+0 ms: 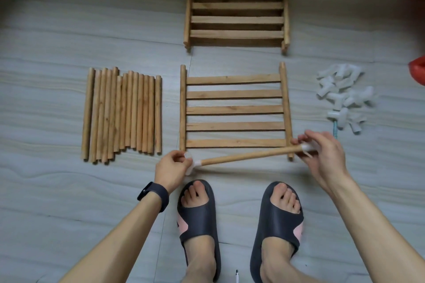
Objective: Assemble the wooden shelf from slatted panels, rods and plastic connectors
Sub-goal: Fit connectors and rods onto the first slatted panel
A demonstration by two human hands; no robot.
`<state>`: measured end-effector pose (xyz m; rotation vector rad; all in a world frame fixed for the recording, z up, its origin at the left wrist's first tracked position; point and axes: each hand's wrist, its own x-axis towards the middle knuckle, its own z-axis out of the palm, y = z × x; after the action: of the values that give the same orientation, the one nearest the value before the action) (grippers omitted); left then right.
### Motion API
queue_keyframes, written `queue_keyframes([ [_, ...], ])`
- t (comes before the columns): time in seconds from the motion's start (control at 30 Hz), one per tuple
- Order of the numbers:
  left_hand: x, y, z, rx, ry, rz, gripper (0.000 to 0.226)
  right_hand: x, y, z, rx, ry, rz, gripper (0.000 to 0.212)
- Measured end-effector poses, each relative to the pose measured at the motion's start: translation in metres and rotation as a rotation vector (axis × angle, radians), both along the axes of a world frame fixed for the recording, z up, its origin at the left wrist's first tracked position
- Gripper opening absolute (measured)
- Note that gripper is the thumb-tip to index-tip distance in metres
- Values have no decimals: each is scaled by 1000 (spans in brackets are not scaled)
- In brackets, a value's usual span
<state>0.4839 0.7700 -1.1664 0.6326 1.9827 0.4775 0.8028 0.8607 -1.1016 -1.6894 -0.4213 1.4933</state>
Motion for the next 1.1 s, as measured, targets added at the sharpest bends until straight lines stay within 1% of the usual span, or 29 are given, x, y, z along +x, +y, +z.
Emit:
queue_keyframes([
  [0.07,6,21,9,52,37,-106,36,-18,28,32,144,-44,82,22],
  [0.13,13,45,14,95,1,-219,47,-38,55,65,299,-116,162,12],
  [0.17,17,56,14,105,-30,-280,52,-48,67,80,373,-158,199,7],
  [0.23,28,74,11,129,-20,-398,57,-68,84,105,517,-293,310,8],
  [0.3,39,89,3,168,90,-490,52,-90,94,120,634,-485,462,9],
  [0.37,49,99,-6,177,155,-518,44,-111,94,128,710,-623,589,7],
  [0.47,57,104,-20,174,276,-501,35,-133,87,133,790,-652,705,5],
  [0.6,58,99,-26,195,434,-457,41,-148,83,133,835,-616,840,7],
  [0.73,52,99,-32,188,504,-525,43,-160,85,134,814,-633,891,9],
  [0.9,47,98,-37,177,474,-537,47,-173,79,133,800,-573,948,10],
  [1.0,45,99,-33,162,451,-558,48,-178,80,131,799,-560,907,13],
  [1.1,42,102,-28,155,403,-578,49,-174,91,134,776,-596,864,15],
])
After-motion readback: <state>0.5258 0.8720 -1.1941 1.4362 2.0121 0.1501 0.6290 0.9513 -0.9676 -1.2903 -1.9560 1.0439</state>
